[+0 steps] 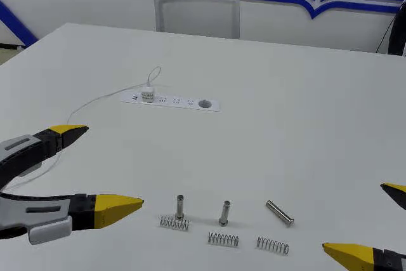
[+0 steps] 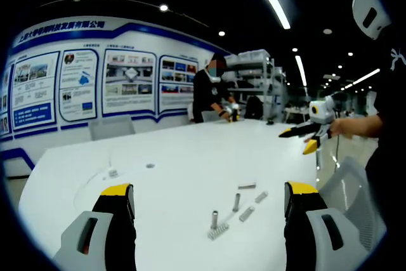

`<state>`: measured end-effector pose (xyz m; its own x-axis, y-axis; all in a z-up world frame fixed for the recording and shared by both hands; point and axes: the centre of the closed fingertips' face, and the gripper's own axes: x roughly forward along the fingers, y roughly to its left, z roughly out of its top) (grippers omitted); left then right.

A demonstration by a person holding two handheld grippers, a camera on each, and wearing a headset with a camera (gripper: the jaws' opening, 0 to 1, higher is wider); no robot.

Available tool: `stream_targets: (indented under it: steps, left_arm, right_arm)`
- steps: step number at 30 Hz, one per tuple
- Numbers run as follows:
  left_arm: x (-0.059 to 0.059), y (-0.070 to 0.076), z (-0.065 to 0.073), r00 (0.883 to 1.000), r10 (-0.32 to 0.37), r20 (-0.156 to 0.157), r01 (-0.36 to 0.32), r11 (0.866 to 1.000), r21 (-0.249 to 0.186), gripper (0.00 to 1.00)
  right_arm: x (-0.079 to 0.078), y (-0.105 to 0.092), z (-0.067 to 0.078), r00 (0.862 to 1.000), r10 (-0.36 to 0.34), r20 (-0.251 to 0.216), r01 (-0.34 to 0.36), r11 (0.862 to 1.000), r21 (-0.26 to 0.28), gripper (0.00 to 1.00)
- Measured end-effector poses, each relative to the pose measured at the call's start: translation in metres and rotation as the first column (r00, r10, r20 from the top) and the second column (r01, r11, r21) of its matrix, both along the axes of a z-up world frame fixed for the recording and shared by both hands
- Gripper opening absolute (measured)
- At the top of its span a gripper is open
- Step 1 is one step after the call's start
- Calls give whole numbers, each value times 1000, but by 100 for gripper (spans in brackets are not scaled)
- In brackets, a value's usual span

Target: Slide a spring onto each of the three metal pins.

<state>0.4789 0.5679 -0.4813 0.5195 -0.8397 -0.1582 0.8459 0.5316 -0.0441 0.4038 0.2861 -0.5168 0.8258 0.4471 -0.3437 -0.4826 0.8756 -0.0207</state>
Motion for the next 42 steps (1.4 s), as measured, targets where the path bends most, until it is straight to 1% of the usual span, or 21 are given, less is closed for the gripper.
stream_targets:
  steps: [12,15,19,23,26,30,35,39,42]
  left_arm:
    - [-1,-1,-5,1000,-5,-10,5,1000,19,100]
    - [-1,-2,-6,1000,1,-14,0,1000,18,100]
    - [-3,-3,-7,1000,-3,-16,3,1000,20,100]
    - [-4,-2,-11,1000,-4,-25,5,1000,28,100]
    - [-5,-2,-12,1000,-8,-28,9,999,34,100]
    - [-5,-2,-13,999,-9,-31,10,1000,30,100]
    - [-4,-2,-17,999,-7,-40,8,1000,26,100]
    - [-3,-3,-20,999,-7,-46,9,1000,24,100]
    - [-2,-3,-24,998,-10,-54,11,999,34,100]
  right_arm:
    - [0,2,-4,1000,11,-9,-11,1000,9,91]
    - [0,2,-6,1000,18,-16,-18,1000,6,91]
    - [2,4,-7,1000,19,-18,-19,1000,19,91]
    - [2,6,-11,999,24,-31,-24,1000,0,90]
    - [0,8,-14,999,28,-46,-27,1000,7,89]
    - [1,7,-18,998,29,-62,-29,1000,-3,88]
    - [6,7,-19,998,29,-64,-29,1000,-6,87]
    - [10,11,-24,996,40,-78,-41,999,-20,86]
    - [13,15,-29,995,48,-90,-50,999,-22,84]
